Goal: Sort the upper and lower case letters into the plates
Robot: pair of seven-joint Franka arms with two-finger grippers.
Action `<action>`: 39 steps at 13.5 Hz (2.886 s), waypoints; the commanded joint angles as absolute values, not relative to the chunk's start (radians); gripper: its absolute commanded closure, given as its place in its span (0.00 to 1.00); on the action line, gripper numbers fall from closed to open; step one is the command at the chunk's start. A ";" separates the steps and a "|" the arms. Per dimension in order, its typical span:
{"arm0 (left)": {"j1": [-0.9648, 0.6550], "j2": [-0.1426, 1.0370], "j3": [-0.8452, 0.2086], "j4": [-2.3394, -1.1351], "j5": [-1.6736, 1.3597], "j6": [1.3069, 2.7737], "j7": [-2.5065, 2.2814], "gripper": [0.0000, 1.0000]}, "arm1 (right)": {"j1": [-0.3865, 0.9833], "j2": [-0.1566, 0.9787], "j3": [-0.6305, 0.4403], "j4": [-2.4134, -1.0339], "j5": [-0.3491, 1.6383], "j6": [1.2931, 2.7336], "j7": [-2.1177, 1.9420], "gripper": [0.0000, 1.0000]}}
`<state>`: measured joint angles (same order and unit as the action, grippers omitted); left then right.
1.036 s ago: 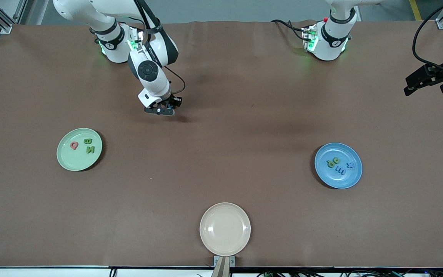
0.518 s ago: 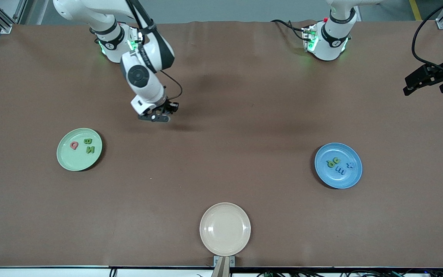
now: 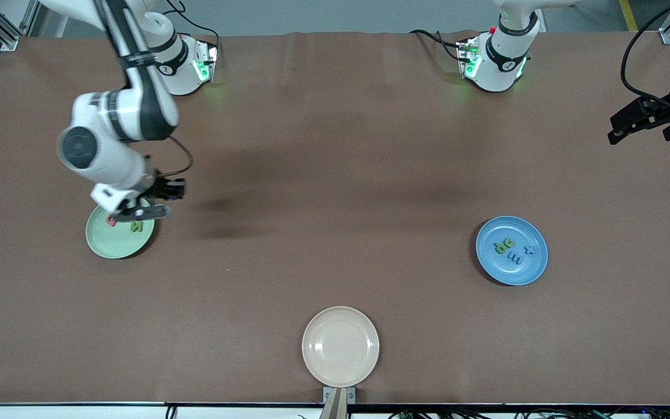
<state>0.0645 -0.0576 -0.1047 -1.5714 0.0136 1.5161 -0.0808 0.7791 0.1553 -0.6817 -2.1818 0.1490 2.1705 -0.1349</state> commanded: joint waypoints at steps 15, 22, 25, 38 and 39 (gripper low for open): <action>0.067 -0.071 -0.135 -1.575 0.000 1.517 -0.071 0.00 | 0.403 0.626 -0.611 -1.965 0.439 2.330 -0.795 0.85; 0.069 -0.074 -0.135 -1.575 0.000 1.516 -0.071 0.00 | 0.422 0.624 -0.611 -1.965 0.445 2.319 -0.778 0.12; 0.069 -0.074 -0.135 -1.577 0.000 1.513 -0.069 0.00 | 0.458 0.542 -0.617 -1.973 0.440 2.213 -0.669 0.06; 0.069 -0.077 -0.132 -1.575 0.000 1.506 -0.064 0.00 | 1.439 0.325 -1.491 -1.959 0.282 1.734 -0.230 0.00; 0.069 -0.077 -0.130 -1.575 0.000 1.506 -0.064 0.00 | 1.378 0.325 -1.427 -1.945 0.282 1.730 -0.230 0.00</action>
